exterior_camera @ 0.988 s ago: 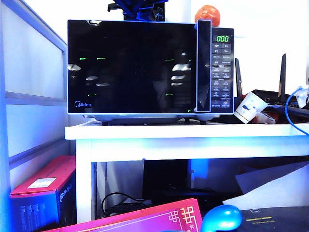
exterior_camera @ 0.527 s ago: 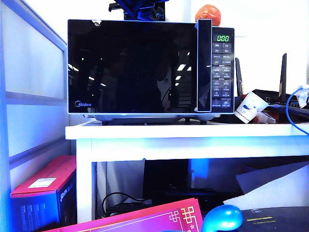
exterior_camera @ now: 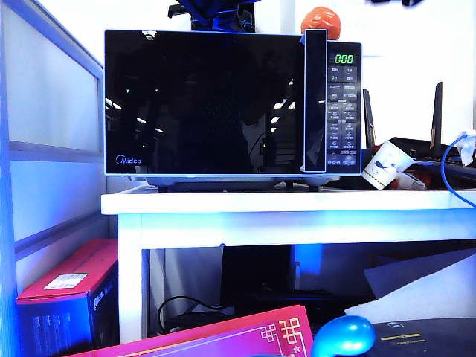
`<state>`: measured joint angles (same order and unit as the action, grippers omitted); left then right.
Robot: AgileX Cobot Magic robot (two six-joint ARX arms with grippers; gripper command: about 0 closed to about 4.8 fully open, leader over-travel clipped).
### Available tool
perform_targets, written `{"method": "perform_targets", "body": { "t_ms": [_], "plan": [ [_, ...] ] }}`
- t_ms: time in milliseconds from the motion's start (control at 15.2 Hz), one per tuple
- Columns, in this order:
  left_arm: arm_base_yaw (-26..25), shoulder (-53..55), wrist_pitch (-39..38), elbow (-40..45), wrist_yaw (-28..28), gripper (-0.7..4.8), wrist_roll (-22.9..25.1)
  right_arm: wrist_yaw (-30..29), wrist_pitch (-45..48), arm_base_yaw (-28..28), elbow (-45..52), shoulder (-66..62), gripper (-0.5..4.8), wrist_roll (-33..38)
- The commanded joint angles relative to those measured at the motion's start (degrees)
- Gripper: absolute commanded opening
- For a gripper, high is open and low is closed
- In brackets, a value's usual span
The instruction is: Open the microwave door, place the orange inside the microwave, then close the microwave door.
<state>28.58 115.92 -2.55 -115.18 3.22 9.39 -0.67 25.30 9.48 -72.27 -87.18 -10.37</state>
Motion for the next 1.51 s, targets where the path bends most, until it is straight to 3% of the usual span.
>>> {"method": "perform_targets", "body": {
  "t_ms": [66,461,659,790,1186,1317,1515],
  "plan": [
    [-0.1,0.7,-2.9,0.4,-0.4,-0.05,-0.4,-9.3,-2.9,-2.8,-0.2,-1.2,0.36,0.5],
    [-0.1,0.7,-2.9,0.4,0.7,-0.05,-0.4,-22.4,-3.2,-5.5,-0.2,-7.4,0.36,4.2],
    [-0.1,0.7,-2.9,0.4,0.7,-0.05,-0.4,-23.7,-2.3,-5.4,-0.2,-9.2,0.35,4.4],
    [-0.1,0.7,-2.9,0.4,0.7,-0.05,-0.4,-29.7,-0.9,-5.4,-0.2,-9.4,0.35,4.4],
    [-0.1,0.7,-2.9,0.3,0.7,-0.05,-0.4,-26.5,3.7,-5.2,-0.2,-11.3,0.34,7.2],
    [-0.1,0.7,-2.9,0.3,0.7,-0.05,-0.4,-30.0,3.7,-5.1,-0.9,-12.3,0.3,7.5],
    [-0.1,0.7,-2.9,0.3,0.7,-0.05,-0.4,-30.8,3.3,-4.1,-2.3,-14.1,0.3,7.7]
  ]
}}
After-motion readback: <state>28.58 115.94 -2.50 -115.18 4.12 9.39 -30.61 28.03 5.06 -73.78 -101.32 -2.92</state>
